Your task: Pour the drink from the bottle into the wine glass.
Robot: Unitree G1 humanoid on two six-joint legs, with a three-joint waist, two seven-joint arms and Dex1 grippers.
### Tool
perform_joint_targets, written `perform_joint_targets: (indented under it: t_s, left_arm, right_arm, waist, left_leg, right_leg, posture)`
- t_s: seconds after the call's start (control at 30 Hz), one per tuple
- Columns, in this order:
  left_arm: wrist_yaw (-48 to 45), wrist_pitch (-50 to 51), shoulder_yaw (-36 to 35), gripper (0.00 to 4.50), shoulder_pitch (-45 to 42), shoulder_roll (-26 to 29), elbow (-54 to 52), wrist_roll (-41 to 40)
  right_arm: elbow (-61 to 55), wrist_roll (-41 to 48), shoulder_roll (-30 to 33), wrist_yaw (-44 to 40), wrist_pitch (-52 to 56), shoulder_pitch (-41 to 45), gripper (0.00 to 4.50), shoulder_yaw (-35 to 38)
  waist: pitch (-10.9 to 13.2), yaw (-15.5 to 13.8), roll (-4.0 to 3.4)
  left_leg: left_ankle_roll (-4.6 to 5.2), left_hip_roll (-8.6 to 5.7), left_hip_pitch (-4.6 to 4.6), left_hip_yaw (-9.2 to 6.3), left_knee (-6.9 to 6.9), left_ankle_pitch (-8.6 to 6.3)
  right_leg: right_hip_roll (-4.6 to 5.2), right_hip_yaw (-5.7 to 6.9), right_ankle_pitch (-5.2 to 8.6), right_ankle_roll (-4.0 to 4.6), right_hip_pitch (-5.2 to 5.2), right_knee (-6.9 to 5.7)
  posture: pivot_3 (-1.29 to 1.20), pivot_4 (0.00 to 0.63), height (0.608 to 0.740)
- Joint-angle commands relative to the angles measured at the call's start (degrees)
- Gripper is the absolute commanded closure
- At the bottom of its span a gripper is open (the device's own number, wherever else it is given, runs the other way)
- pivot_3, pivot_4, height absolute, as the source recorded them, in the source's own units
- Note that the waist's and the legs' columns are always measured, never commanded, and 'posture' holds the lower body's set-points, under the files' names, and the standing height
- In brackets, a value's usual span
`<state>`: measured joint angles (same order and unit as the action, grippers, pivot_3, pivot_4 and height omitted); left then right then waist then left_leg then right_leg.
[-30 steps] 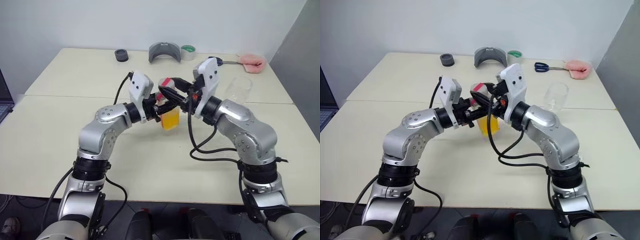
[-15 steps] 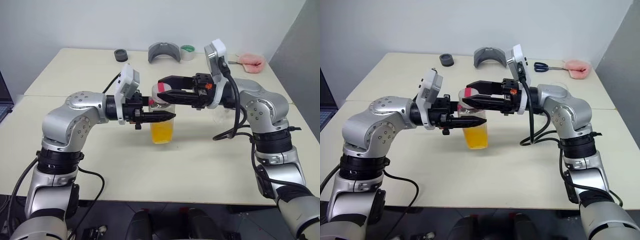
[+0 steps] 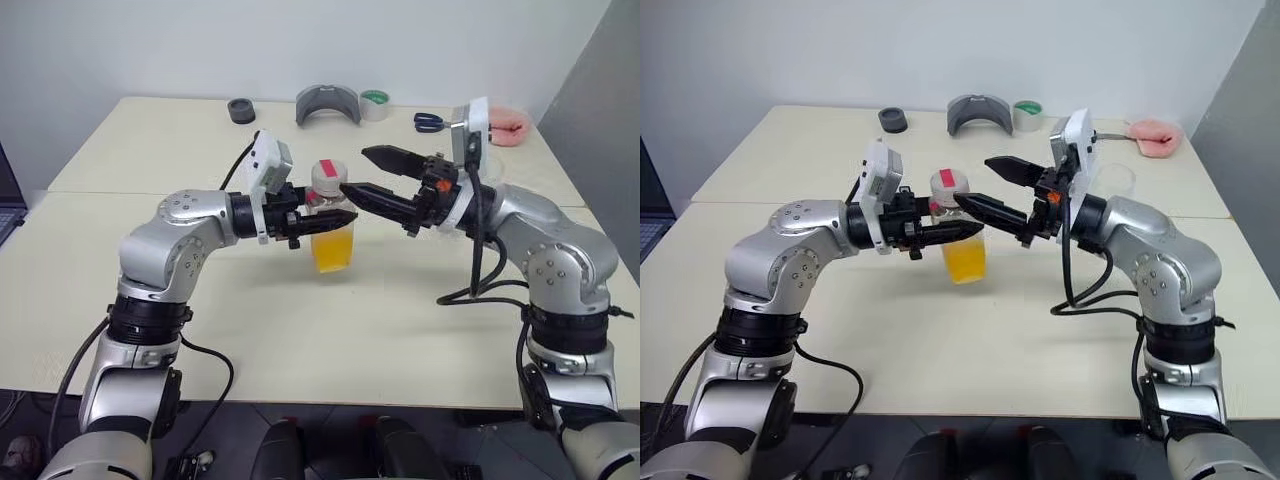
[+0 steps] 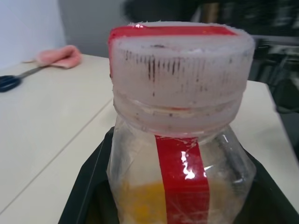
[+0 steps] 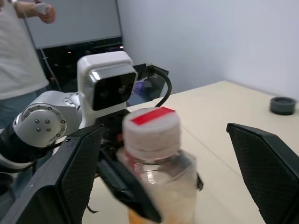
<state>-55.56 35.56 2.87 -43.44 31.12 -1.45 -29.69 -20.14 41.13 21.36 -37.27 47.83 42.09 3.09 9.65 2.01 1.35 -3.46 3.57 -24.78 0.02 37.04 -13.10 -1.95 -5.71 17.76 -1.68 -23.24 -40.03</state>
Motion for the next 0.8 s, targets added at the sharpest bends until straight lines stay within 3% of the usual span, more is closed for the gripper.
perform_joint_targets:
  t_s: [0.03,0.3,0.73,0.8]
  left_arm:
    - [3.89,-3.34,-2.06,2.41,-1.45,-1.69,0.62,1.94]
    - [8.54,-3.25,-1.22,2.41,0.37,-4.87,-1.86,3.30]
    - [10.18,-1.05,-1.83,2.41,1.08,-5.88,-4.63,1.92]
    - [9.95,-1.18,-1.53,2.41,1.46,-5.91,-5.01,1.96]
  right_arm:
    - [-4.65,-5.21,-1.77,7.40,-2.88,-1.19,0.03,-2.04]
    - [-5.86,-12.03,-7.89,15.76,-5.85,-1.18,0.03,-7.99]
    - [-3.13,-16.98,-10.48,17.40,-8.94,-0.54,0.03,-9.66]
    - [-2.90,-17.48,-10.50,17.29,-9.22,-0.60,0.41,-9.87]
  waist:
    - [0.00,-0.02,0.00]
    - [0.00,-0.06,0.00]
    - [0.00,-0.12,0.00]
    - [0.00,-0.12,0.00]
  left_leg:
    - [0.00,0.00,0.00,-0.01,0.01,0.00]
    - [-0.01,-0.01,-0.01,0.00,-0.01,0.01]
    - [-0.02,-0.01,-0.01,0.00,0.01,0.01]
    - [-0.02,-0.01,-0.01,0.00,0.01,0.01]
  right_leg:
    - [0.00,0.01,0.00,0.00,0.00,0.00]
    - [0.00,0.00,0.00,0.00,0.00,0.01]
    - [0.01,0.01,0.00,0.00,0.00,-0.01]
    - [0.01,0.01,0.00,0.00,0.00,-0.01]
  posture:
    - [0.00,0.150,0.740]
    - [0.00,0.150,0.740]
    - [0.00,0.150,0.740]
    - [0.00,0.150,0.740]
